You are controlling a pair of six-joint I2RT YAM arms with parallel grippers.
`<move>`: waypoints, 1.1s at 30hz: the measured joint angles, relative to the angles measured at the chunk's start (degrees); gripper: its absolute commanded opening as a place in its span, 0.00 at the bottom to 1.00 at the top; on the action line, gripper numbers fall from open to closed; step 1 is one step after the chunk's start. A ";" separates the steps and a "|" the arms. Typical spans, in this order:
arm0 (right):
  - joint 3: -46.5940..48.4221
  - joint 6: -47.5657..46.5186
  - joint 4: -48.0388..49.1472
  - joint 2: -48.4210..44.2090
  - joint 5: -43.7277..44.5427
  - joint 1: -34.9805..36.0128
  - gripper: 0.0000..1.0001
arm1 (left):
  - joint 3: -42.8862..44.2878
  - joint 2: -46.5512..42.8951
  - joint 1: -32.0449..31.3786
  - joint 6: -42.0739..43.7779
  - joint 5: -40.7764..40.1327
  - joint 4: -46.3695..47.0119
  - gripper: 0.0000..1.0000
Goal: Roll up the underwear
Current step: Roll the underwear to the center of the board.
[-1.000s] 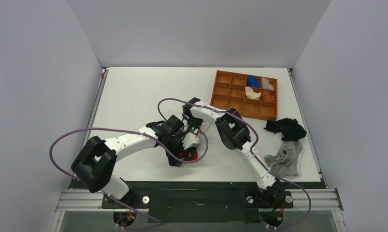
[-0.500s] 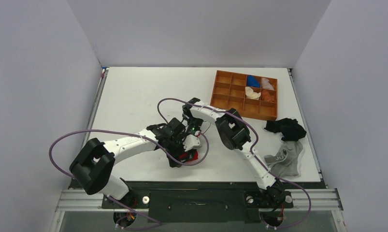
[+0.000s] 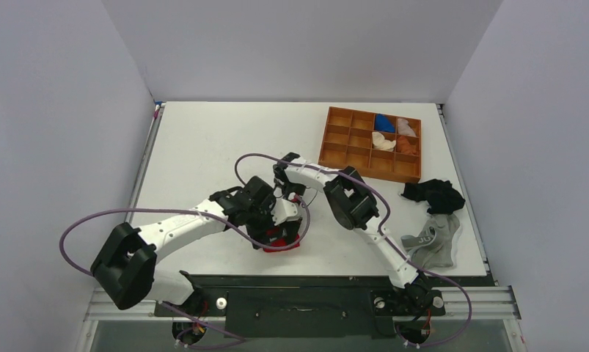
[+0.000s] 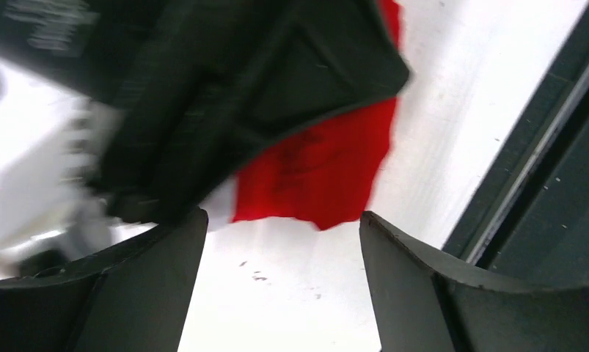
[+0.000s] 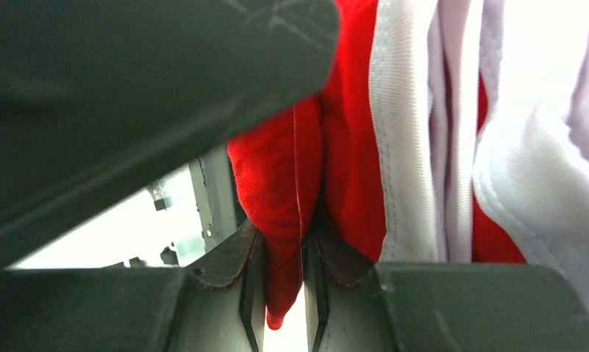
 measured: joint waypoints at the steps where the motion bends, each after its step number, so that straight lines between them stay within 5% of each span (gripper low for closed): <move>1: -0.20 -0.37 -0.35 0.00 0.13 0.28 0.00 | 0.00 -0.87 0.46 -0.07 -0.44 0.52 0.74; 15: -0.63 -1.97 -1.66 0.00 0.85 2.23 0.00 | 0.02 -3.13 1.51 1.03 2.82 0.26 0.72; 33: -2.54 3.56 -1.33 -0.04 1.42 1.95 0.00 | 3.15 4.90 2.84 2.58 8.26 -5.97 0.72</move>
